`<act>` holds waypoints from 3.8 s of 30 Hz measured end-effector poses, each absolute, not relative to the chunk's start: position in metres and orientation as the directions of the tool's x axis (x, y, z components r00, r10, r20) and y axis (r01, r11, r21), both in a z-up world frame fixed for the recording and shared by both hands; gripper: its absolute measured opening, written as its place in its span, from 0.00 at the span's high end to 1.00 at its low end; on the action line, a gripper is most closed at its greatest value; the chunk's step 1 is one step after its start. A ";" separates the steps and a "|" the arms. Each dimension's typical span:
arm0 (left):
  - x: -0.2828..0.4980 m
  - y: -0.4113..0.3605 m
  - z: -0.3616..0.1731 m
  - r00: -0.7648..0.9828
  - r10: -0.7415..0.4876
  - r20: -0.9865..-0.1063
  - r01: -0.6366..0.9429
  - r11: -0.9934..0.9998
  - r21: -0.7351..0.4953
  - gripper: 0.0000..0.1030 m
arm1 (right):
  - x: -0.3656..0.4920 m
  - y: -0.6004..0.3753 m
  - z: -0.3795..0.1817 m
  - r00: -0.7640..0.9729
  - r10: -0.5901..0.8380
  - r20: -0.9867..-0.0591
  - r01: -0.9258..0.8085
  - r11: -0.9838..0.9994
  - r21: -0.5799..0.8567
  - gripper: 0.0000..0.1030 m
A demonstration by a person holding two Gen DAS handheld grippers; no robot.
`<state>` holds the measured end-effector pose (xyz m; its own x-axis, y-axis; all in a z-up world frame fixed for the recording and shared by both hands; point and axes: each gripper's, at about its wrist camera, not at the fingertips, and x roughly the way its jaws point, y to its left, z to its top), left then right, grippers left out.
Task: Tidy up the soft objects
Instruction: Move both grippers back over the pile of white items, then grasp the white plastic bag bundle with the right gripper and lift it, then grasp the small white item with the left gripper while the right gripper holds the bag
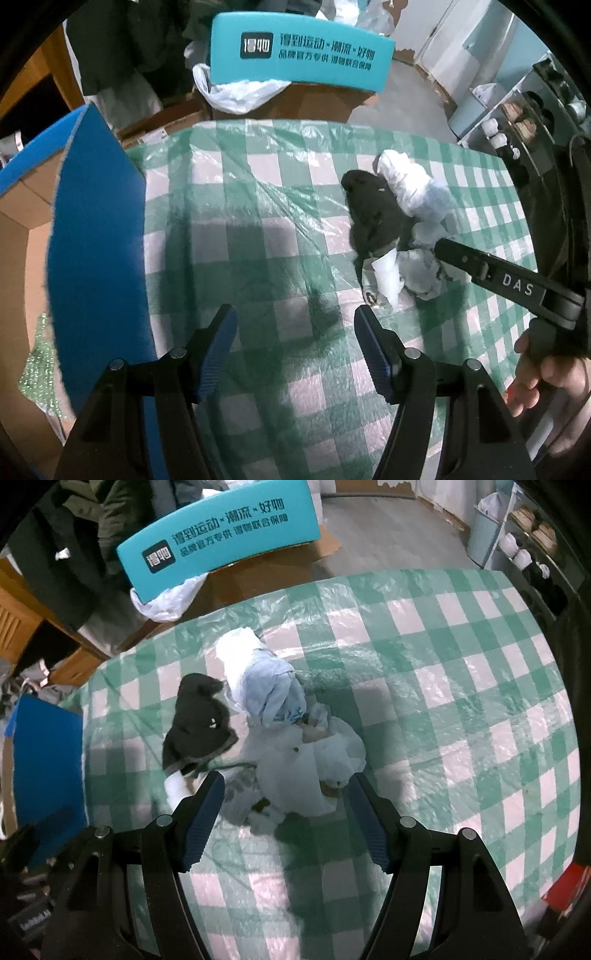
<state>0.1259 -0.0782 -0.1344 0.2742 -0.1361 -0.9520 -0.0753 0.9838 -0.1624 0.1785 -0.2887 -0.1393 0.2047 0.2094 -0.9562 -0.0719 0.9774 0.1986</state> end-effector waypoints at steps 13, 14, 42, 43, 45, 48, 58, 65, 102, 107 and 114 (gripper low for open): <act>0.126 -0.075 -0.146 0.237 -0.146 -0.960 -0.060 0.985 -0.165 0.35 | 0.181 -0.263 -0.158 0.187 0.149 -0.971 -0.187 0.976 0.114 0.30; 0.125 -0.075 -0.147 0.236 -0.146 -0.961 -0.058 0.985 -0.163 0.35 | 0.179 -0.260 -0.158 0.182 0.141 -0.973 -0.209 0.973 0.102 0.30; 0.106 -0.073 -0.155 0.193 -0.152 -0.969 -0.090 0.981 -0.171 0.33 | 0.129 -0.284 -0.141 0.127 0.169 -0.977 -0.185 0.972 0.144 0.30; 0.105 -0.074 -0.156 0.192 -0.151 -0.970 -0.089 0.981 -0.170 0.33 | 0.131 -0.288 -0.143 0.125 0.189 -0.974 -0.146 0.974 0.170 0.30; 0.106 -0.078 -0.157 0.189 -0.151 -0.970 -0.081 0.982 -0.168 0.33 | 0.137 -0.290 -0.148 0.128 0.221 -0.967 -0.103 0.973 0.209 0.30; 0.106 -0.082 -0.159 0.182 -0.144 -0.973 -0.070 0.985 -0.159 0.33 | 0.144 -0.289 -0.155 0.128 0.236 -0.963 -0.065 0.971 0.229 0.30; 0.114 -0.094 -0.166 0.161 -0.148 -0.976 -0.066 0.985 -0.160 0.33 | 0.135 -0.269 -0.177 0.071 0.197 -0.978 -0.093 0.977 0.190 0.32; 0.121 -0.113 -0.172 0.146 -0.175 -0.974 -0.066 0.980 -0.186 0.33 | 0.134 -0.278 -0.169 0.106 0.161 -0.981 -0.162 0.976 0.143 0.56; 0.138 -0.192 -0.192 0.122 -0.168 -0.978 -0.070 0.982 -0.177 0.72 | 0.124 -0.359 -0.139 0.163 0.197 -0.967 -0.112 0.977 0.180 0.57; 0.134 -0.195 -0.195 0.120 -0.181 -0.976 -0.044 0.981 -0.187 0.85 | 0.123 -0.362 -0.137 0.164 0.204 -0.965 -0.112 0.976 0.188 0.57; 0.129 -0.196 -0.182 0.144 -0.199 -0.969 -0.023 0.979 -0.205 0.86 | 0.123 -0.359 -0.127 0.182 0.212 -0.960 -0.134 0.973 0.189 0.57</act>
